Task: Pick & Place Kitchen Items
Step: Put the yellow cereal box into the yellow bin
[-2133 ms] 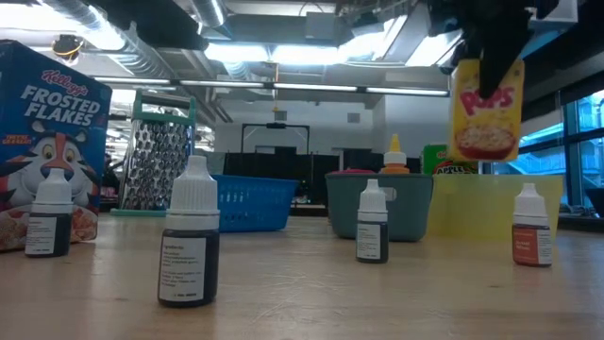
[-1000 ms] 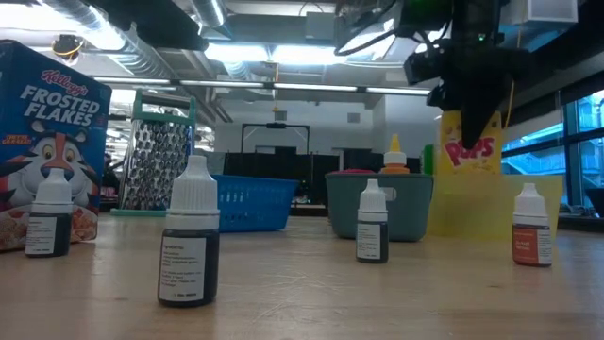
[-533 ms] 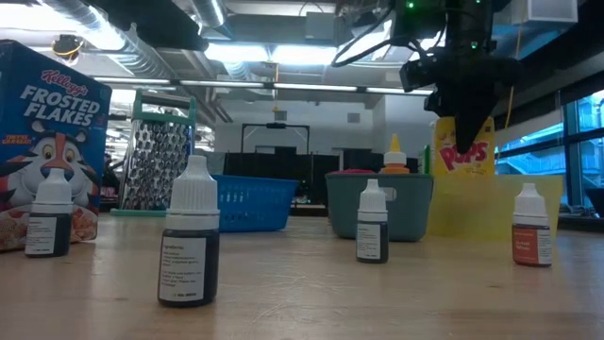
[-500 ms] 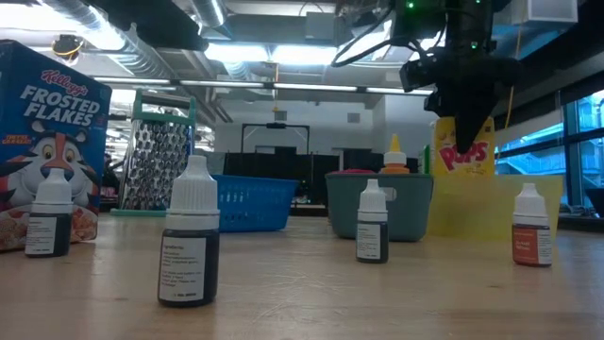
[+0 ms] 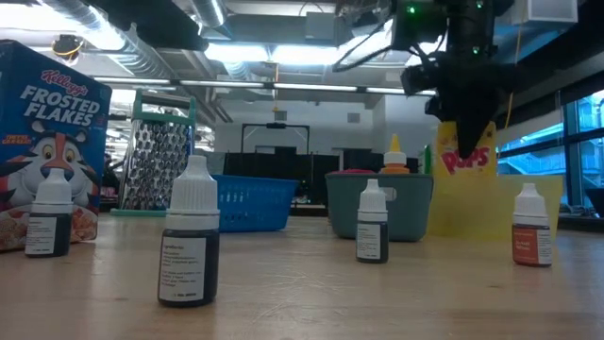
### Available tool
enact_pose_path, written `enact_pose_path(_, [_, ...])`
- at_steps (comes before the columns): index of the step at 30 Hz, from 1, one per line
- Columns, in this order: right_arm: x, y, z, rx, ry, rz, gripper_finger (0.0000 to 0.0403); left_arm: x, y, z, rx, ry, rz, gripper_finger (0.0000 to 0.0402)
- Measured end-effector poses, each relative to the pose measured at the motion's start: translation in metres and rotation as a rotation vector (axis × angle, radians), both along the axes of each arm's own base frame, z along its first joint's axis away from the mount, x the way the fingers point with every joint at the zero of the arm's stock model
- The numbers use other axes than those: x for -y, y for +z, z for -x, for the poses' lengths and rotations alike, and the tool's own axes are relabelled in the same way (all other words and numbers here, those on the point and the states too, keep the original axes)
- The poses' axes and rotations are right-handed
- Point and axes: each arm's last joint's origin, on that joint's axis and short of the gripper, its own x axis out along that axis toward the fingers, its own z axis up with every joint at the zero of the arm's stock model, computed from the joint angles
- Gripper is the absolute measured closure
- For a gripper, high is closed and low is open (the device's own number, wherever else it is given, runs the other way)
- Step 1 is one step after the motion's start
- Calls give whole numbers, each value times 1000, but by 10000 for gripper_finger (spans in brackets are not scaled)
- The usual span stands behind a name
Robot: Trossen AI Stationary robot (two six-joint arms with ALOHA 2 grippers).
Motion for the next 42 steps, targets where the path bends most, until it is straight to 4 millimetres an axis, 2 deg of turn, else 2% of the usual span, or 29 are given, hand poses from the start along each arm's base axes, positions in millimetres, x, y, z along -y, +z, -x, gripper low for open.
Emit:
enact_pose_path(5, [4,-12,5,-23,-6,0,233,0,0,0,-1,-6,3,123])
enact_pose_path(11, [7,-18,4,-3,-10,2,233,0,0,0,-1,-6,3,123])
enact_pose_path(26, [9,-19,4,9,-20,3,232,0,0,0,-1,-6,4,123])
enact_pose_path(37, [8,-19,4,9,-30,-10,198,0,0,0,-1,-6,3,123])
enact_pose_path(42, [9,-19,4,8,-31,3,195,0,0,0,-1,-6,3,123])
